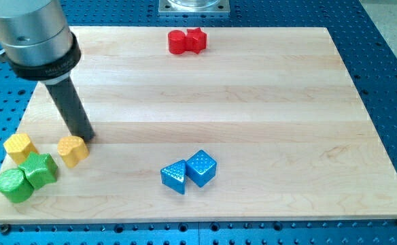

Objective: Place your arm at the bottom right of the cube

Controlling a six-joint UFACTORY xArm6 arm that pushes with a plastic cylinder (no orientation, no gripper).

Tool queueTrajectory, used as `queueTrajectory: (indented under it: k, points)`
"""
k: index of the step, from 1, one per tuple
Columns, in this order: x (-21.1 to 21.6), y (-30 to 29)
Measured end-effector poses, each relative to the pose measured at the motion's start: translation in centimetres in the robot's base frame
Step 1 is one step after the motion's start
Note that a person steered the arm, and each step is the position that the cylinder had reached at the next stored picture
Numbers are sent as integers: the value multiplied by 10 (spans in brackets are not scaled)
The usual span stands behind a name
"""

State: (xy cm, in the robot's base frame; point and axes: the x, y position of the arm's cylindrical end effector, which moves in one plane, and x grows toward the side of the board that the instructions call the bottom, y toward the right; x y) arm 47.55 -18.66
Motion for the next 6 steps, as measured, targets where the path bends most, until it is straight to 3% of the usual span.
queueTrajectory:
  k: [1, 3, 4, 5, 6]
  points:
    - [1, 48]
    - [55, -1]
    - [49, 30]
    - [19, 131]
    - [-8, 274]
